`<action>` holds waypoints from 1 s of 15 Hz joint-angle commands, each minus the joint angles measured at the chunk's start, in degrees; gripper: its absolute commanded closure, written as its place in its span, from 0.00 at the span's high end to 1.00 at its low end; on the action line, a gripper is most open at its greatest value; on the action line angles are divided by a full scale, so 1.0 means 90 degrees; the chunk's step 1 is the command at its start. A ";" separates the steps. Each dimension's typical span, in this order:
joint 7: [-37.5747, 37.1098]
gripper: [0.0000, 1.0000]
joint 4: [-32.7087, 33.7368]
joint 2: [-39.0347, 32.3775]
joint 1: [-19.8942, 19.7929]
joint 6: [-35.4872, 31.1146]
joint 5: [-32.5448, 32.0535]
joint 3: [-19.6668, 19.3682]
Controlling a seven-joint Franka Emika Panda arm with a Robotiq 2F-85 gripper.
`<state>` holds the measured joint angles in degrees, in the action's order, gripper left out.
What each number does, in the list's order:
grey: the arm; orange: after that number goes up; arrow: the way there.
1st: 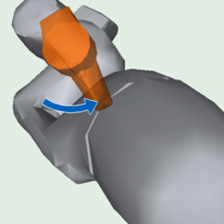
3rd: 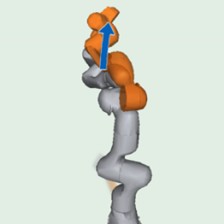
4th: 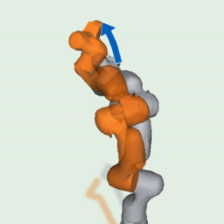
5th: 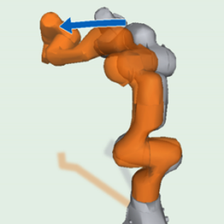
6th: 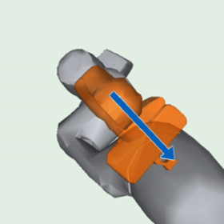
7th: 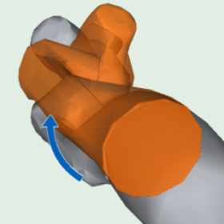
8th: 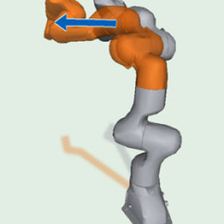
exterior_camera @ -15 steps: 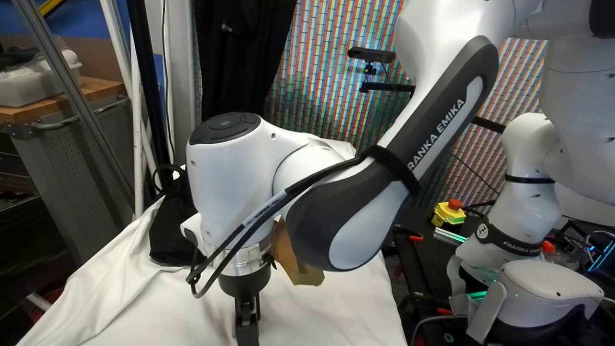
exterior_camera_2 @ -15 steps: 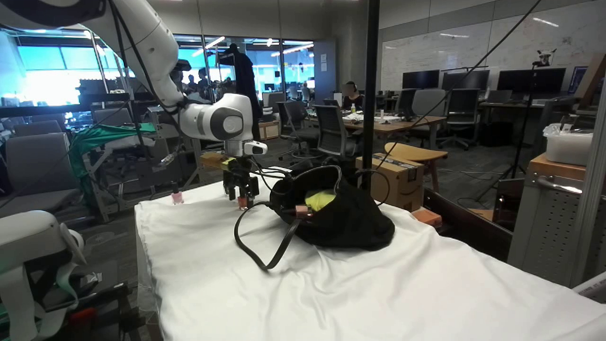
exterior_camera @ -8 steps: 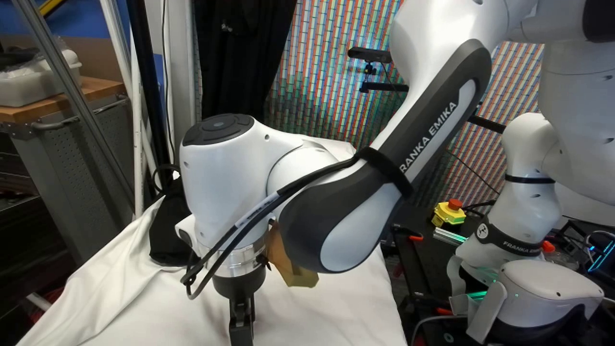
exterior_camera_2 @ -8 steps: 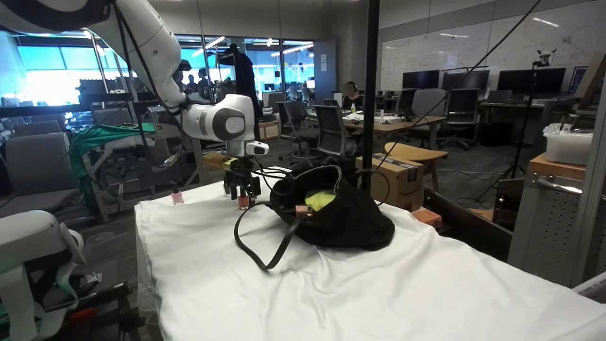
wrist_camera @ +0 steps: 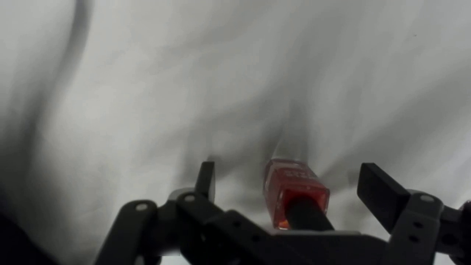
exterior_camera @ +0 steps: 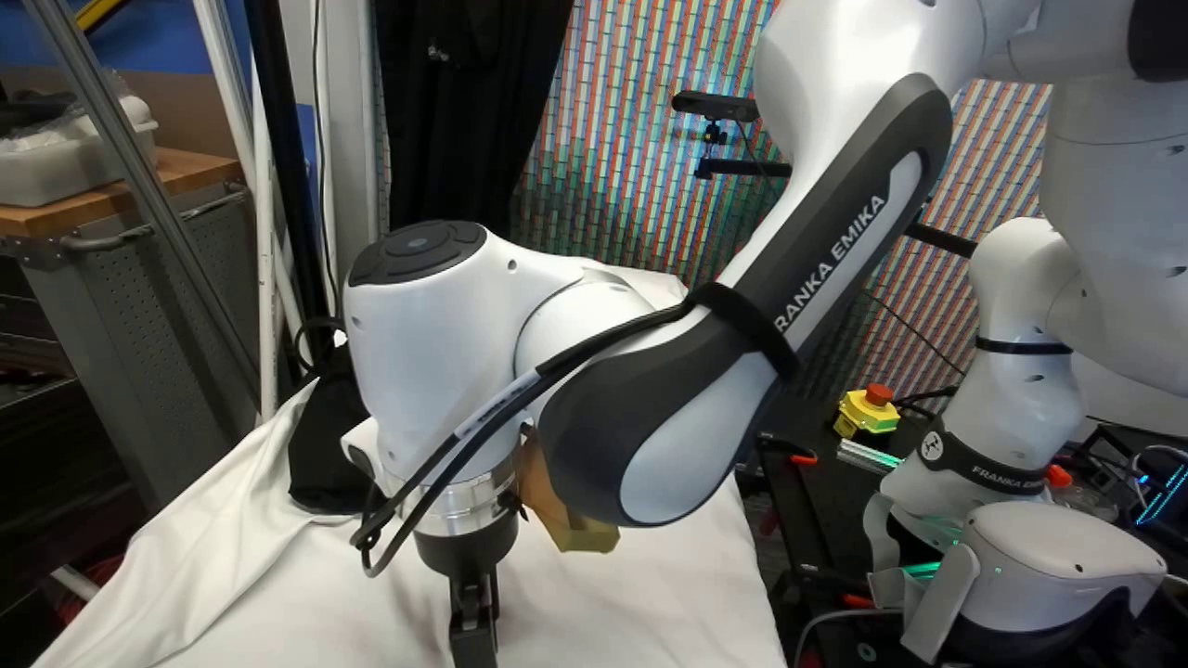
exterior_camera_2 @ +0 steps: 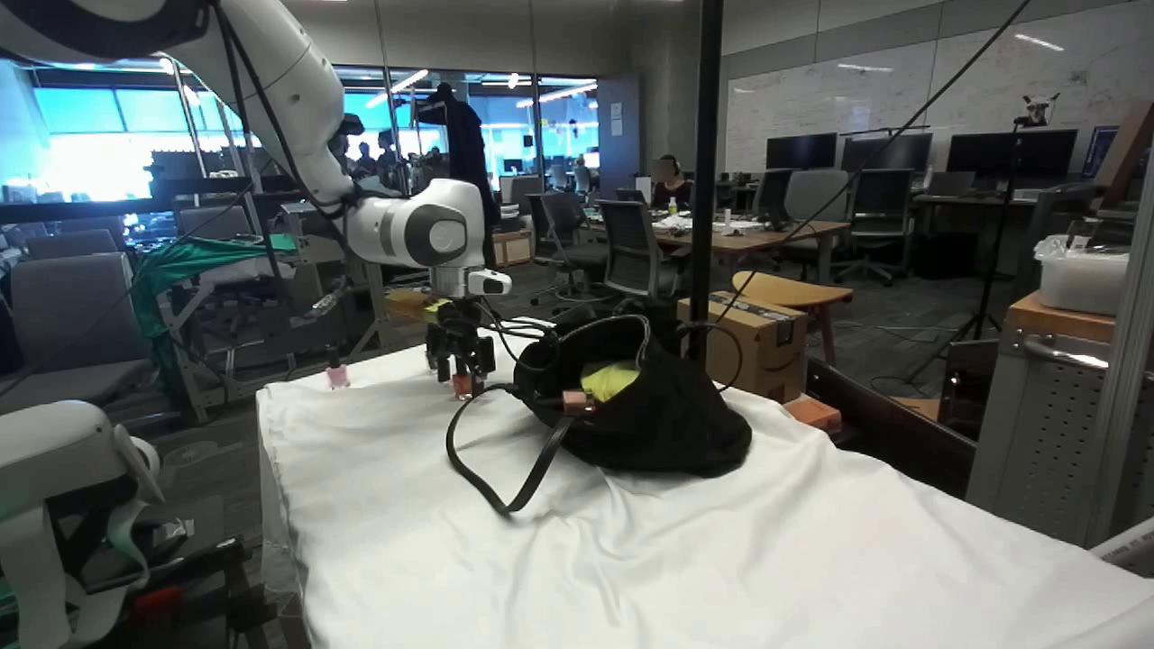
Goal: Pick up the nail polish and put them in the bag
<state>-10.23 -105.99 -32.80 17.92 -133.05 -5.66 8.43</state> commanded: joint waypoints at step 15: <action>-0.0128 0.21 0.0049 -0.0081 0.0130 -0.0019 -0.0190 -0.0119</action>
<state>-10.29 -105.97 -32.79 18.11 -132.96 -6.40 8.37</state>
